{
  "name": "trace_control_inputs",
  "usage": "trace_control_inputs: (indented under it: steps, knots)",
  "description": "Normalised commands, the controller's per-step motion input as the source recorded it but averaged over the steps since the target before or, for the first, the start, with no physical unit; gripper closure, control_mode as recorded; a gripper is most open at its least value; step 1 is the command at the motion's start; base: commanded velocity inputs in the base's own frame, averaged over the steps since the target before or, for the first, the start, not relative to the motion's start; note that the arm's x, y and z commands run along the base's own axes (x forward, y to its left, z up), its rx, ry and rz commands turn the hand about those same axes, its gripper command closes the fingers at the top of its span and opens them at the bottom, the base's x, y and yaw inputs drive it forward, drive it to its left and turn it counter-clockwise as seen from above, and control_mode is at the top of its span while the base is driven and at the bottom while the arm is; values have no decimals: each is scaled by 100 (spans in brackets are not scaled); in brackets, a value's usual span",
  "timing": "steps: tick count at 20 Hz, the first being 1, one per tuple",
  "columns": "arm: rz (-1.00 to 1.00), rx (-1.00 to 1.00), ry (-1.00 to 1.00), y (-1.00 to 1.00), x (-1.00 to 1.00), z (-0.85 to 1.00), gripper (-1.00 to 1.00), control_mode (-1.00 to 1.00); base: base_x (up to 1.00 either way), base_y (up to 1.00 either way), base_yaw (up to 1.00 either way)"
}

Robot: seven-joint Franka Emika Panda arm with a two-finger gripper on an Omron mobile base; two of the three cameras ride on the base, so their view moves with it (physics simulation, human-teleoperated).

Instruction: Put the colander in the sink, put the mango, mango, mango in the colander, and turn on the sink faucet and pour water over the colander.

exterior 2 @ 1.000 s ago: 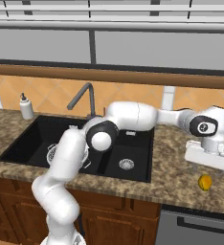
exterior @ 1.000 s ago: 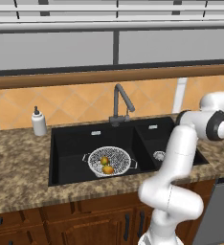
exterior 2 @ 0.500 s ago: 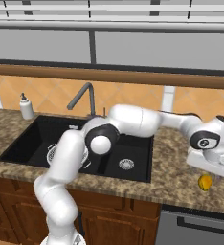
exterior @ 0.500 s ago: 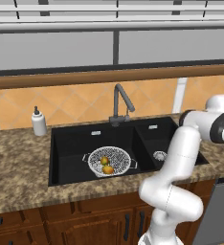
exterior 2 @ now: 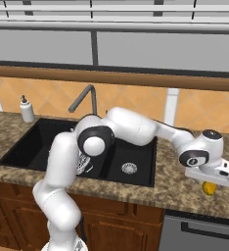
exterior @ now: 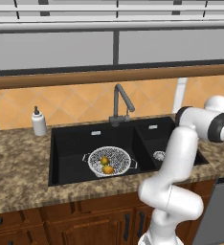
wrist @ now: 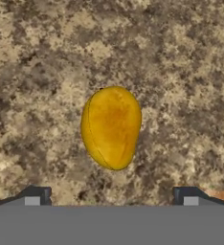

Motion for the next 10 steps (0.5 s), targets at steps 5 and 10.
trace_control_inputs:
  steps: [5, 10]
  knots:
    - [1, -1, 1, 0, 22, -11, -100, -100, 0, 0, 0]
    - [0, 0, 9, -14, 35, 1, -100, -100, 0, 0, 0]
